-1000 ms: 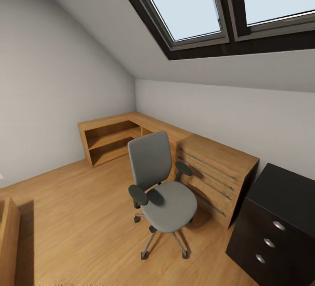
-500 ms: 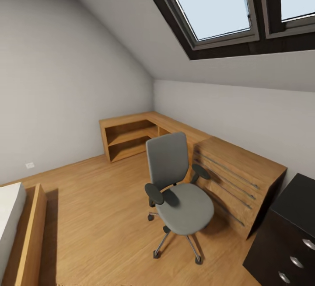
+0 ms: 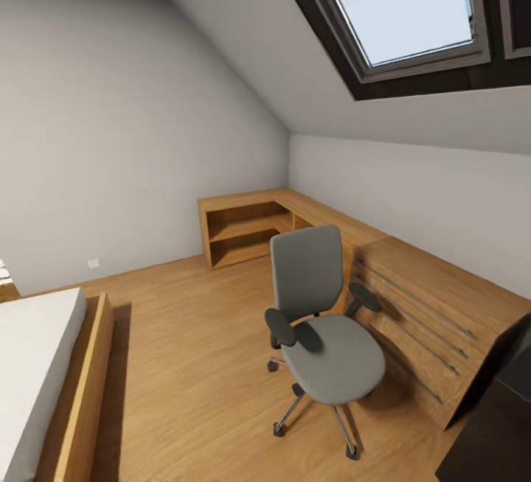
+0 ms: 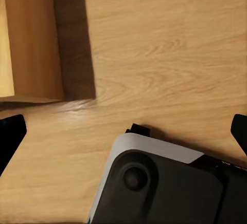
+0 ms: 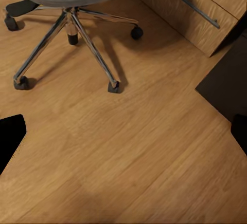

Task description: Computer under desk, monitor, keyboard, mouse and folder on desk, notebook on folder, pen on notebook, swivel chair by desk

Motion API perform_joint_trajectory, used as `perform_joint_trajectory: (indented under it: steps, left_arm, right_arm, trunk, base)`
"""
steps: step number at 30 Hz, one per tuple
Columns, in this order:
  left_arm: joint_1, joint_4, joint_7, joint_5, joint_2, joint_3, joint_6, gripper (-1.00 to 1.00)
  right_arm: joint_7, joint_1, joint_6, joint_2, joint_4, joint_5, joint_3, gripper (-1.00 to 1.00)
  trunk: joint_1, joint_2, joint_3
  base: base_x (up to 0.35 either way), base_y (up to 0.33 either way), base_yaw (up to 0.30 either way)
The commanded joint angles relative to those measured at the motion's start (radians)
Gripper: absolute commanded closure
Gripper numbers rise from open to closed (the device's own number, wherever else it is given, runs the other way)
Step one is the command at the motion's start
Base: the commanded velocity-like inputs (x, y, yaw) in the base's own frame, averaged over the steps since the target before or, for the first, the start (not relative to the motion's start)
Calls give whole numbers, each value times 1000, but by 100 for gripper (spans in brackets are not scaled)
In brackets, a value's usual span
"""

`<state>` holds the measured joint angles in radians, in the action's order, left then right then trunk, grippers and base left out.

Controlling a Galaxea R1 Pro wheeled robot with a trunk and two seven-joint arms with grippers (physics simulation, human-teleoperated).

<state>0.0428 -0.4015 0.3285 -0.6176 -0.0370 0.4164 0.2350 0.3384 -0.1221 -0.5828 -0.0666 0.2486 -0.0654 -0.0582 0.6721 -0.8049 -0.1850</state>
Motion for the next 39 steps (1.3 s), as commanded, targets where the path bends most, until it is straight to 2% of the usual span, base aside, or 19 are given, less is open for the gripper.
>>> perform_joint_trajectory:
  steps: [1,13,19,20,24,25,29,32,33,34,35,38,39]
  left_arm:
    - [0,-2,7,-8,-1,9,3,-100]
    - [0,-2,7,-6,-1,9,6,-100]
    - [0,-14,8,-7,5,10,132,-100]
    - [0,-22,8,-7,13,11,158,-100]
    - [-1,-77,8,-5,45,11,189,-100]
    - [0,-134,9,-5,51,10,188,-100]
    - [0,-215,12,-6,42,7,130,-100]
    - [0,-259,15,-9,27,5,38,-100]
    - [0,-269,13,-11,22,5,-10,-100]
    - [0,-271,12,-11,21,5,-30,-100]
    - [0,-246,9,-9,19,5,-72,-100]
    - [0,-185,7,-6,22,7,-29,-100]
    - [0,-125,6,-5,28,10,52,-100]
  right_arm:
    - [4,-1,-3,0,-1,-7,-7,-100]
    - [4,-1,-4,1,0,-3,-8,-100]
    - [4,-1,-5,1,0,-2,-8,-100]
    - [4,-1,-5,1,0,-2,-8,-100]
    - [4,-1,-7,0,0,-3,-8,-100]
    - [4,-1,-37,-1,-1,-3,-6,-100]
    - [4,-1,-113,0,-12,-2,-5,-100]
    - [4,-1,-168,0,-44,1,-7,-100]
    - [4,-1,-185,0,-60,8,-9,-100]
    - [4,-1,-191,0,-66,14,-12,-100]
    - [4,-1,-207,-1,-83,53,-24,-100]
    - [4,-1,-212,-1,-88,76,-29,-100]
    - [4,-1,-214,-1,-91,86,-31,-100]
  trunk:
    - [0,-1,-1]
    - [0,-1,-1]
    - [0,-1,-1]
    - [0,-1,-1]
    - [0,-1,-1]
    - [0,-1,-1]
    - [0,-1,-1]
    - [0,-1,-1]
    - [0,-1,-1]
    - [0,-1,-1]
    - [0,-1,-1]
    - [0,-1,-1]
    - [0,-1,-1]
  base:
    - [0,-10,277]
    - [0,-2,278]
    - [0,0,278]
    - [0,0,278]
    - [0,0,278]
    - [0,0,278]
    - [0,0,278]
    - [0,0,278]
    - [0,0,278]
    - [0,0,278]
    - [0,0,279]
    - [0,0,279]
    - [0,0,280]
